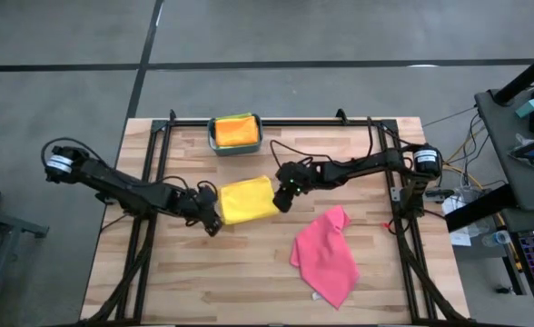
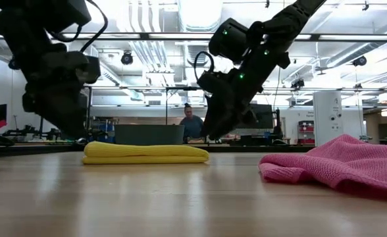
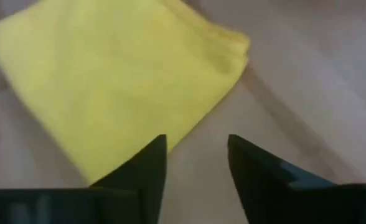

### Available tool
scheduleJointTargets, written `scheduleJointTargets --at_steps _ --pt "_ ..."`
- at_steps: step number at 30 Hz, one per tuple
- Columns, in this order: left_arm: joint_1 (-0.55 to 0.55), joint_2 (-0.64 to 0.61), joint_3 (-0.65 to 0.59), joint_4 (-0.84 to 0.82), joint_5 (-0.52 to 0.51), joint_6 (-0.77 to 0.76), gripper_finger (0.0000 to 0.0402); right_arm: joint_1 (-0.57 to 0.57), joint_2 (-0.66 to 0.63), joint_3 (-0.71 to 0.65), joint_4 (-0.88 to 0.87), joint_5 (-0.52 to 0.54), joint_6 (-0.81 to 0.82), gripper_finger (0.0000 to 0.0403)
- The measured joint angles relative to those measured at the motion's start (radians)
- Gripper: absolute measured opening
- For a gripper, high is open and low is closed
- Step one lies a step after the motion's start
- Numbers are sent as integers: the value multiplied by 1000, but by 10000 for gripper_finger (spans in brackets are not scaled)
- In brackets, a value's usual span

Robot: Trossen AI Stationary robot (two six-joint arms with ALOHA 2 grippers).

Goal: Fold microfiber towels
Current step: Fold the yellow towel

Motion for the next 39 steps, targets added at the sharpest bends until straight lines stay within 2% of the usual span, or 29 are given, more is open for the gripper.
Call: scheduleJointTargets --at_steps 7,12,14,19,22,27,33,39 --pt "114 -98 -17 58 34 68 148 1 0 0 -6 -55 27 234" --pt "147 -116 -117 256 57 -34 148 -15 0 -2 43 -54 29 264" --pt "145 -109 -151 350 88 -33 148 -18 0 -2 53 -48 -45 273" --pt "131 -101 -137 393 245 247 148 22 0 -8 48 -82 -365 283" --pt "111 -103 -120 393 250 383 148 45 0 -8 95 -80 -414 281" --pt "107 -84 -120 390 161 388 148 33 0 -8 106 -70 -270 269" --pt "107 -39 -144 388 117 363 148 1 0 -16 59 -75 89 251" --pt "106 28 -152 299 119 396 148 -18 0 -30 30 -104 196 242"
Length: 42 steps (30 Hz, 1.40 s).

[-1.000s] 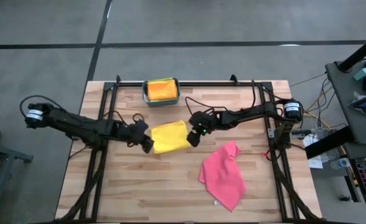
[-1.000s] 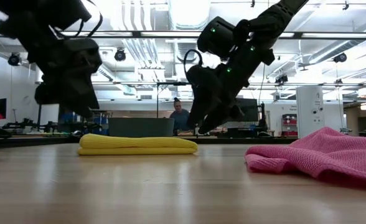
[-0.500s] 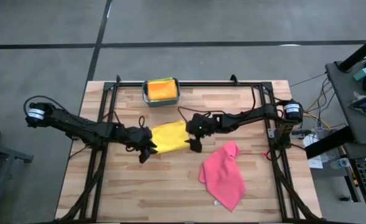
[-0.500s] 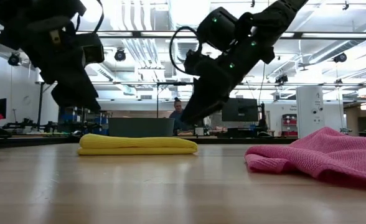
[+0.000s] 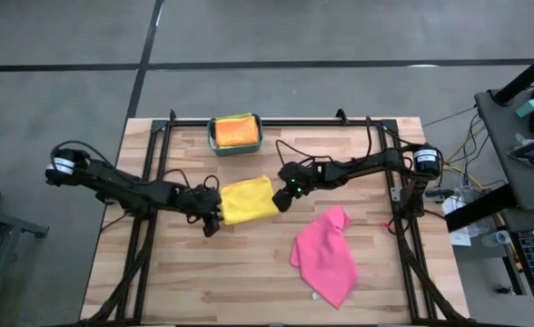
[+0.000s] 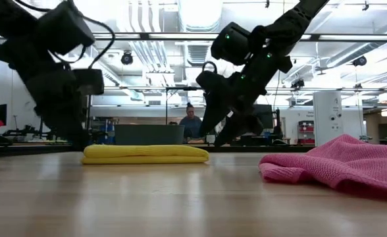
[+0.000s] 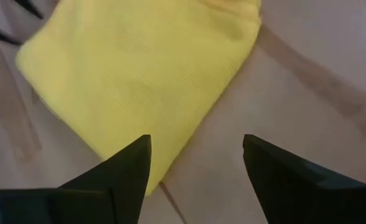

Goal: Fold microfiber towels
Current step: Fold the yellow towel

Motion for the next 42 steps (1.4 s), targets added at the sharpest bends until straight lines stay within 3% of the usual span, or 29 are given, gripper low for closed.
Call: scheduleJointTargets --at_steps 10,18,24,29,36,42 --pt "-1 123 5 24 -1 46 148 -9 77 -4 139 -26 48 242" --pt "-1 113 6 40 -12 44 148 -14 131 -3 236 -35 55 242" --pt "-1 108 6 55 -20 44 148 -13 159 -3 363 -100 55 231" --pt "0 109 5 67 -22 44 148 -15 159 -3 388 -105 45 175" --pt "0 102 5 60 -23 44 148 -16 146 -3 365 -107 -15 26" --pt "0 81 3 20 -41 47 148 -45 62 -3 193 -101 -62 12"
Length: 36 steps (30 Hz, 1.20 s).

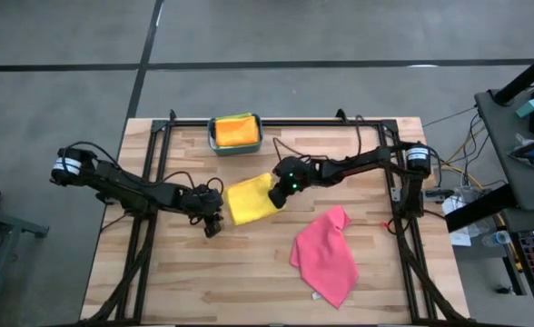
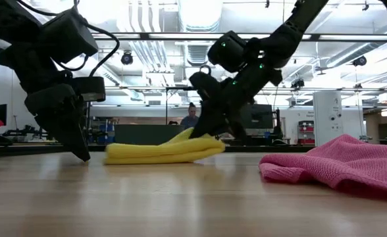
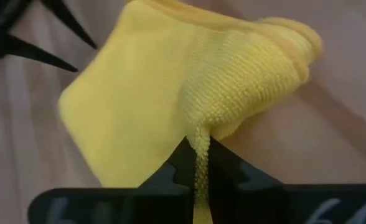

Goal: Fold microfiber towels
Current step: Fold the yellow towel

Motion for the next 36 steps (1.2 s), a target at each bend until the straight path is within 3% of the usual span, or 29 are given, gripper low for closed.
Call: scheduleJointTargets --at_steps 7,17,36 --pt "1 90 -2 178 -50 97 148 -11 -53 84 -212 69 -28 12" --pt "13 238 -1 433 -95 160 148 26 12 300 -420 158 -83 12" --pt "19 240 -1 447 -92 182 148 93 251 557 -446 138 -134 14"
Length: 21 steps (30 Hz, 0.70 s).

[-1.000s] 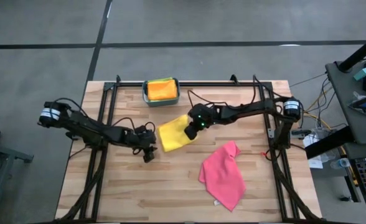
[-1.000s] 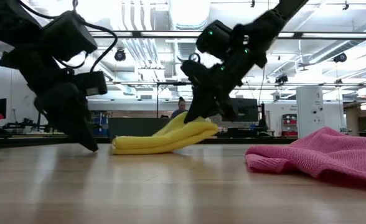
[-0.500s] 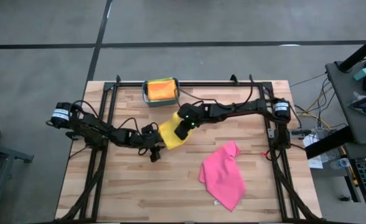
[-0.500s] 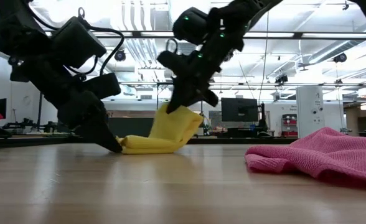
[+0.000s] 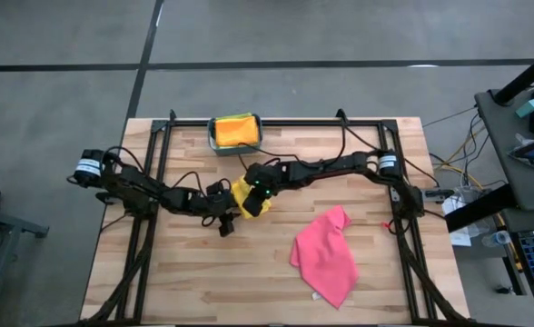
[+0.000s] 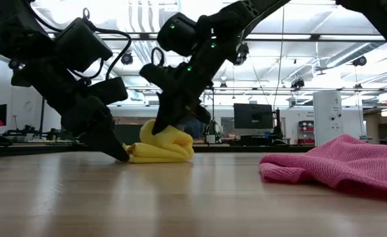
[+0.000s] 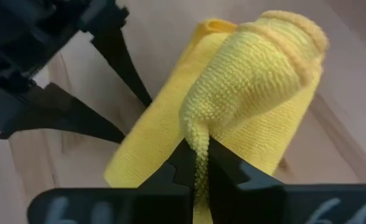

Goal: Fold microfiber towels
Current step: Fold the yellow towel

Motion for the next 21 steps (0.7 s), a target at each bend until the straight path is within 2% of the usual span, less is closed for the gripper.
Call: scheduleJointTargets --at_steps 5,15,21 --pt "0 0 0 0 0 0 148 3 10 18 10 -2 0 46" --pt "0 -1 0 -1 -1 0 148 6 5 18 34 -19 -15 166" --pt "0 -43 1 -71 1 -1 148 18 3 47 36 -61 -76 194"
